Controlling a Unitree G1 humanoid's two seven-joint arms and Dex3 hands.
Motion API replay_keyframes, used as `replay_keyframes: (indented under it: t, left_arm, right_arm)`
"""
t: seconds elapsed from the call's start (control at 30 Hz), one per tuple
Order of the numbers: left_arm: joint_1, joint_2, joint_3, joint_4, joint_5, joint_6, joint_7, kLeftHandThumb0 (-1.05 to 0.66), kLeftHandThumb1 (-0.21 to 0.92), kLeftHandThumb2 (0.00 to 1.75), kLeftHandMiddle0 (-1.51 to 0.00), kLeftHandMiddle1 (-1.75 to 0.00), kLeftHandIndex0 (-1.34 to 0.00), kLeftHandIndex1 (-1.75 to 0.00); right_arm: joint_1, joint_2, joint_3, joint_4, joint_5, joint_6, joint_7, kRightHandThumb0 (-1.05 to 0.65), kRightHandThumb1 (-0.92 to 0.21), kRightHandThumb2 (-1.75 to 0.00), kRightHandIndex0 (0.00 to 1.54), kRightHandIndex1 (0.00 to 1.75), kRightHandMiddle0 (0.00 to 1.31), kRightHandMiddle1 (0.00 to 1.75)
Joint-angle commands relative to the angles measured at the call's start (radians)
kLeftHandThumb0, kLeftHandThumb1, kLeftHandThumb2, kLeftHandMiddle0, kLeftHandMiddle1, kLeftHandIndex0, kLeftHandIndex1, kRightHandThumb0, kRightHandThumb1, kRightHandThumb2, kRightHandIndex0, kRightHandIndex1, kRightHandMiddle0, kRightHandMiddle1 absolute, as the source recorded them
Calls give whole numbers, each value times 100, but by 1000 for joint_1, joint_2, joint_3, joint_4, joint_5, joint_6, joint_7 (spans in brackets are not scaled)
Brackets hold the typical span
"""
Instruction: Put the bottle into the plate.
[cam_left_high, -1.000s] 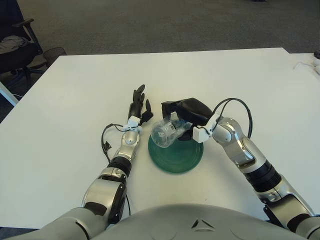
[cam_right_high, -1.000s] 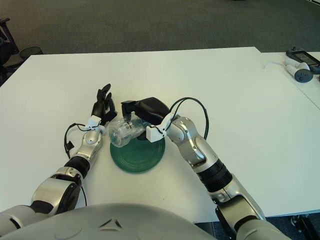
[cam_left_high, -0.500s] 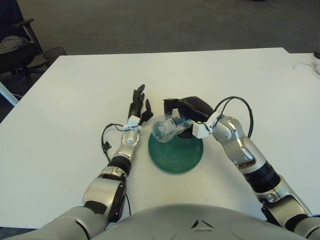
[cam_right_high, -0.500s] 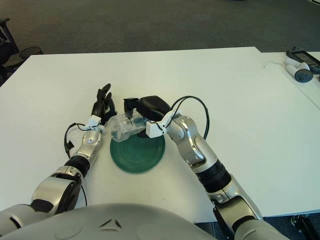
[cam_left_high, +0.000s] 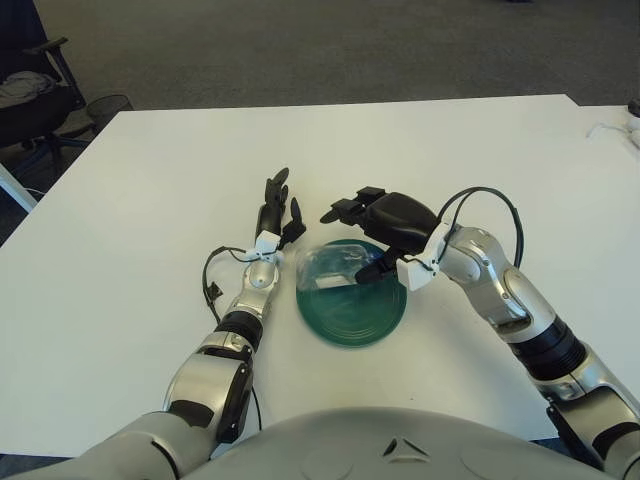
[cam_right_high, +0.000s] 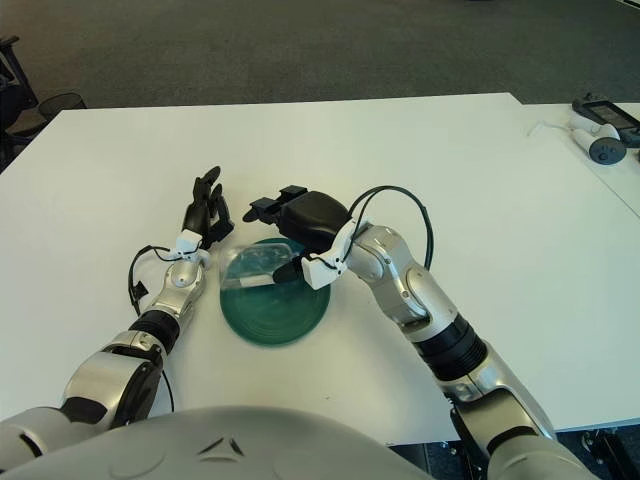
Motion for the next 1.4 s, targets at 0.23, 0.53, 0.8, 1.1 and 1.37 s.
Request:
replay_keyframes:
  t: [0.23,0.53,0.8,1.1,1.37]
  left_arm:
    - [151,13,-6,128,25,-17,3,-65,92,100,-27,0,0,-60]
    - [143,14,-3,135,15,31,-21,-74,92,101,-25,0,0,-60]
    - [140,17,-6,129,15,53,-34,-84,92,101,-23,0,0,-55]
    - [143,16,-3,121,11,59,-43,-85,92,98,-22,0,0,-52]
    - [149,11,-6,105,18,66,-18,-82,92,97,-22,0,0,-52]
  right_arm:
    - [-21,-44,-23,-41,-30,-55,22,-105,-92,-76,0,0,0,0]
    - [-21,-51,-31,-28,-43,-58,32,-105,-92,-80,0,0,0,0]
    - [-14,-52,-42,-24,-40,-55,36,-105,-92,-71,0,0,0,0]
    - [-30,-58,-103,19,3,-74,-9,-105,-92,-68,0,0,0,0]
    - [-113,47,-273,-52,125,135,-20,-105,-92,-63,0,0,0,0]
